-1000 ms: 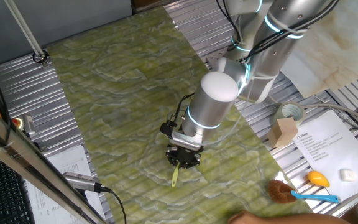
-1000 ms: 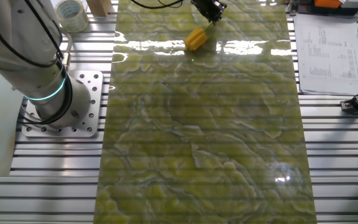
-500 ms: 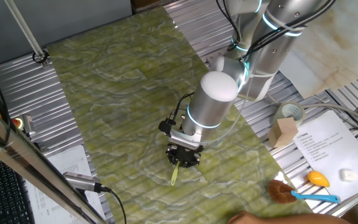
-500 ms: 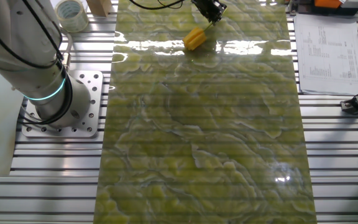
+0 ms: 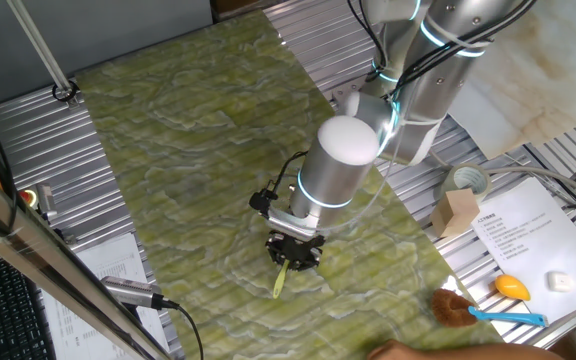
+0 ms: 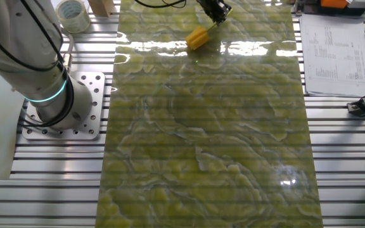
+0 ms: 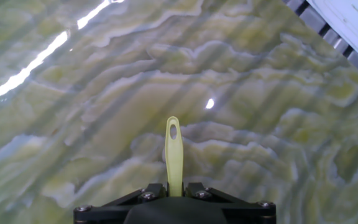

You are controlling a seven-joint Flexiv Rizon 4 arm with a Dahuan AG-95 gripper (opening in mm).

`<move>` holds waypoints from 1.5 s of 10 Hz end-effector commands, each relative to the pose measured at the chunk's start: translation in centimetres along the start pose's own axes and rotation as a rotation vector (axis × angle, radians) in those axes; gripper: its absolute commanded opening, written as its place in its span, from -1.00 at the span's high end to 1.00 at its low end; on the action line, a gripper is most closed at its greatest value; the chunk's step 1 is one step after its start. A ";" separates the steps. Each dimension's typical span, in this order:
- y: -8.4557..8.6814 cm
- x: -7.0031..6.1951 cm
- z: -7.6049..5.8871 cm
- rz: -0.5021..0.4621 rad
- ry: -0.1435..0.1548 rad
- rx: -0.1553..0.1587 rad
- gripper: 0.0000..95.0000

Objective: Scrub the table with a brush

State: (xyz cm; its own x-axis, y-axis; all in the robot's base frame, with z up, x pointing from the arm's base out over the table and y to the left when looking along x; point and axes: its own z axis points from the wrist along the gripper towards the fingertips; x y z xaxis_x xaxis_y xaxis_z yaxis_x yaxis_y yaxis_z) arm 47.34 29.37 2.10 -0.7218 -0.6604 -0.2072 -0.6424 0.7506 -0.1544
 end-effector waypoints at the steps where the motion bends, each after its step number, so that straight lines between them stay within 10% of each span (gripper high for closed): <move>1: 0.1 0.1 0.0 0.038 0.017 -0.012 1.00; 11: 0.1 0.1 0.2 0.181 0.107 -0.060 1.00; 15: 0.1 0.1 0.2 0.173 0.058 -0.047 1.00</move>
State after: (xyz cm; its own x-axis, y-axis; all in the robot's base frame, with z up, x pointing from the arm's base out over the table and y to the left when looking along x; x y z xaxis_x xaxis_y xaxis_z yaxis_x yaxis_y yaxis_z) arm 47.05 29.76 1.67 -0.8377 -0.5206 -0.1650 -0.5179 0.8532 -0.0625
